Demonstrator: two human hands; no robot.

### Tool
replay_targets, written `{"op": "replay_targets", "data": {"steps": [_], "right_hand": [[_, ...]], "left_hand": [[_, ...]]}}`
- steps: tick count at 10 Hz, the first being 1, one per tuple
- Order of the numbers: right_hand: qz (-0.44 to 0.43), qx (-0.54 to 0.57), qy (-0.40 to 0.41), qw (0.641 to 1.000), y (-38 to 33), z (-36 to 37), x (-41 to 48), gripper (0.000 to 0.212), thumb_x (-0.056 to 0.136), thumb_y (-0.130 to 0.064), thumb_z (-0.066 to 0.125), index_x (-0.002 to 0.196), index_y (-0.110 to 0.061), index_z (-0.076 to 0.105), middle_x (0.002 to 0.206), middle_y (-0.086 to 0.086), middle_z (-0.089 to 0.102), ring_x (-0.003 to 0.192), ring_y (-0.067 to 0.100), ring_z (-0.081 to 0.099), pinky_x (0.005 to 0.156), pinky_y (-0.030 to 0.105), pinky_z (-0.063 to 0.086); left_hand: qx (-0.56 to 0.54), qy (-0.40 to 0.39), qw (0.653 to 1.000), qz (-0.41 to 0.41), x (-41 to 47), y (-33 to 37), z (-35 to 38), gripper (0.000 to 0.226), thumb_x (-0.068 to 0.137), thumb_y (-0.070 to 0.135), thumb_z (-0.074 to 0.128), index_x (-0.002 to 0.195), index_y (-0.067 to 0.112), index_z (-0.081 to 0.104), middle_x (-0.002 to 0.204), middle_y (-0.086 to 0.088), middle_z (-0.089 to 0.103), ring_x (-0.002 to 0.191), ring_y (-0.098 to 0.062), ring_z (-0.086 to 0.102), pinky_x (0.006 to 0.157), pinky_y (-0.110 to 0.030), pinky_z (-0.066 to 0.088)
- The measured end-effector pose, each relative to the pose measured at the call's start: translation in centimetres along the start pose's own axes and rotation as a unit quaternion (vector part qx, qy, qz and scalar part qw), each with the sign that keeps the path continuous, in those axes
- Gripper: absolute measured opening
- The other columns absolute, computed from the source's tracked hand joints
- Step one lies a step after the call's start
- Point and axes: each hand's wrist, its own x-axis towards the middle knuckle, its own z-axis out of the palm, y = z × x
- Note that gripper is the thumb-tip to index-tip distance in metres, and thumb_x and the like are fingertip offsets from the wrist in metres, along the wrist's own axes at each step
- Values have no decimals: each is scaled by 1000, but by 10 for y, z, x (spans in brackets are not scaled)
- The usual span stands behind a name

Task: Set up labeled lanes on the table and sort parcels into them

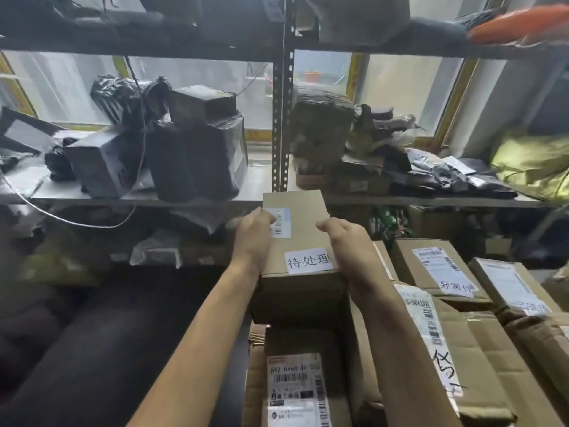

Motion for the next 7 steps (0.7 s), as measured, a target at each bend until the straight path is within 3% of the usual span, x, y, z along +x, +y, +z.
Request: {"op": "replay_targets", "data": {"steps": [1,2,3,4,5,6,7], "right_hand": [[-2,-2,-19,1000,10,1,3,22,103,-17,52,86,-22,65,82,-14,64,55,-17,58,47,3,40],[-8,-4,-6,1000,13,-1,4,16,103,-16,52,96,-22,65,85,-16,62,55,-22,56,48,1,40],[-3,23,22,999,13,-4,-6,26,103,-20,53,127,-17,63,117,-10,64,97,-12,60,70,4,42],[-9,39,69,997,17,-8,-17,44,102,-21,55,145,-12,55,140,0,61,126,12,55,94,21,44],[-22,51,89,994,21,-16,-28,36,101,-17,55,135,-11,62,127,2,68,119,14,62,94,22,48],[-47,55,80,994,22,-19,-43,31,96,-24,58,125,-18,67,119,0,72,116,14,64,102,31,50],[-55,72,77,993,25,-27,-56,19,101,-18,55,115,-22,68,108,-2,73,105,14,65,97,33,52]], "left_hand": [[-8,6,1000,-1,2,-3,-3,27,97,14,46,72,13,58,87,-14,64,81,-24,59,72,-33,45],[-20,-12,1000,-1,-1,-3,-6,26,94,24,48,82,7,63,91,-18,69,84,-28,65,76,-37,51],[-19,-51,998,11,-3,-11,-13,33,92,22,45,103,1,69,104,-18,75,100,-38,71,90,-50,56],[-27,-69,996,45,-7,-20,-19,38,96,16,41,120,8,70,111,-10,76,106,-30,71,88,-43,58],[-24,-48,996,68,-16,-26,-19,40,100,18,44,136,15,62,123,-3,71,110,-20,70,85,-28,59],[-1,-25,994,106,-33,-28,-19,40,98,19,47,135,20,63,130,0,66,117,-14,64,102,-38,54],[-30,-12,991,133,-45,-30,-18,37,94,23,49,125,28,68,129,-2,68,118,-20,65,101,-43,56]]}}
